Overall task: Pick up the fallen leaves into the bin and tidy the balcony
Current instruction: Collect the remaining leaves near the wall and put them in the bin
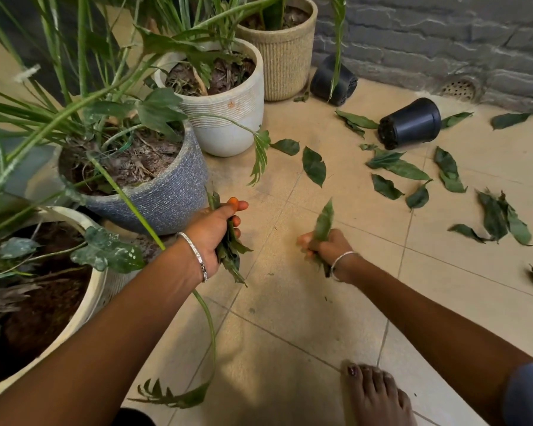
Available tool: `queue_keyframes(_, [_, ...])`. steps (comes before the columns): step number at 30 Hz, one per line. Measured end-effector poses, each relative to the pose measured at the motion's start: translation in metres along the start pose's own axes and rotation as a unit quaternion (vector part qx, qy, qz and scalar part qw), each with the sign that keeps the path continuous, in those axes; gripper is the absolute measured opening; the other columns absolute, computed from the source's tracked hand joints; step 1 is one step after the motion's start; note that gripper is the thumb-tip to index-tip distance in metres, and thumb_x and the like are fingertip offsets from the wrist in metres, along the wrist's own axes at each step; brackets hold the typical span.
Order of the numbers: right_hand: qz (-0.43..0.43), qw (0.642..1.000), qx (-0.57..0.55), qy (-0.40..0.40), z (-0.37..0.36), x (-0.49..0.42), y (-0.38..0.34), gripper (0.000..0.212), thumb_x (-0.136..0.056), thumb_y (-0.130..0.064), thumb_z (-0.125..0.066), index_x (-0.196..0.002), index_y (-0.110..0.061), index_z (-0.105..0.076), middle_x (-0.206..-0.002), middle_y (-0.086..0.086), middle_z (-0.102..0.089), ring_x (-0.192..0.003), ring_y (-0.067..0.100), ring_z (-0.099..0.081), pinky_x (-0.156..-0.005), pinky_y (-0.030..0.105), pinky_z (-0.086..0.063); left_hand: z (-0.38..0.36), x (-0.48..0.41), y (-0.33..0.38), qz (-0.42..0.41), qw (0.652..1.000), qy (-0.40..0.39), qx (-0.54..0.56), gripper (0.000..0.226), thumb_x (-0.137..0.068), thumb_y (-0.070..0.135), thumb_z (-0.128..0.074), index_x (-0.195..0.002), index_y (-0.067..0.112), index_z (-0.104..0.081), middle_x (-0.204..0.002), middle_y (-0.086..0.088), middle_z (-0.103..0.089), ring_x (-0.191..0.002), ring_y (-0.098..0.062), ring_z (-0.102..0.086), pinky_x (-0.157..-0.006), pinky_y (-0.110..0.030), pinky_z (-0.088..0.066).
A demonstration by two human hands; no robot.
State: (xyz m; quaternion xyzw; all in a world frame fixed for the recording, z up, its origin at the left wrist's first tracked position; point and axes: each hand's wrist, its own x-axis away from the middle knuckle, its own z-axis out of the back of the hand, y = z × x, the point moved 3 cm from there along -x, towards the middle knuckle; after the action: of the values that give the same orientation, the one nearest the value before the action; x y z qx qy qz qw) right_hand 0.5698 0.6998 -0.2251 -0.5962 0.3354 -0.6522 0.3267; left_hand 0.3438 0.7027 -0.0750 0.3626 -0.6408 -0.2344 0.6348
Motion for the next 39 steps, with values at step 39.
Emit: queue_keyframes(39, [0.023,0.991,-0.076,0.106,0.066,0.037,-0.002,0.014,-0.094,0.005,-0.056,-0.084,-0.001,-0.064,-0.081,0.020,-0.061,-0.058,0.016,-0.058,-0.048,0.020,-0.046,-0.055,-0.025,-0.022,0.022,0.999,-0.029,-0.034,0.021,-0.097,0.030,-0.059,-0.090,0.016,-0.074,-0.062,0.003,-0.051,-0.050,-0.011,-0.045,-0.047,-0.024,-0.041])
